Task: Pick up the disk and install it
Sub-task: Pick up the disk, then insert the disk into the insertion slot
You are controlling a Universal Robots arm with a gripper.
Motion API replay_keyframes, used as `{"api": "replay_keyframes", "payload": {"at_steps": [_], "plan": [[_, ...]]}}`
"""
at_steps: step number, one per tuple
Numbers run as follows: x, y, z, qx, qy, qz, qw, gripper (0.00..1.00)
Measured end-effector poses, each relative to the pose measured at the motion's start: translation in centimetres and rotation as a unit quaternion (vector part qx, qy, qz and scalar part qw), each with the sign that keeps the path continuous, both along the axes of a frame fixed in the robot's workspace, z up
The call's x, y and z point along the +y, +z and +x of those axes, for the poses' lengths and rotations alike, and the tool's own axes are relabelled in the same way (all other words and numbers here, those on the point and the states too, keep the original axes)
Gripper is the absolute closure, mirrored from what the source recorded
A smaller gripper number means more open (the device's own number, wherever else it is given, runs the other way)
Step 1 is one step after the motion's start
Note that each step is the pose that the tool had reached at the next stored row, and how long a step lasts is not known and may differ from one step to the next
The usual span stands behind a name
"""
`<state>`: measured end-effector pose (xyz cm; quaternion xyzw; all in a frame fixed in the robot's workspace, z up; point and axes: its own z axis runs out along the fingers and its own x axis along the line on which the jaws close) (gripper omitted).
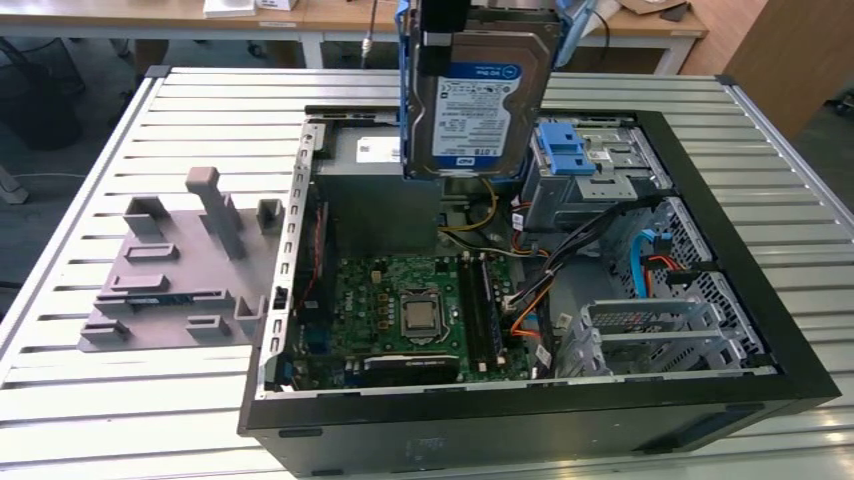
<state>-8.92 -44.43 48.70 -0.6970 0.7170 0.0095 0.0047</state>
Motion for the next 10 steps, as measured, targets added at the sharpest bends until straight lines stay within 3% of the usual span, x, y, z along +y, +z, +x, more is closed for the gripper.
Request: {"api": "replay_keyframes", "payload": {"at_steps": [3, 10], "plan": [[-0.34, -0.01, 0.23, 0.0001, -0.001, 0.0000, 1.0000, 0.64], [-0.37, -0.01, 0.53, 0.0002, -0.001, 0.0000, 1.0000, 0.64]]}}
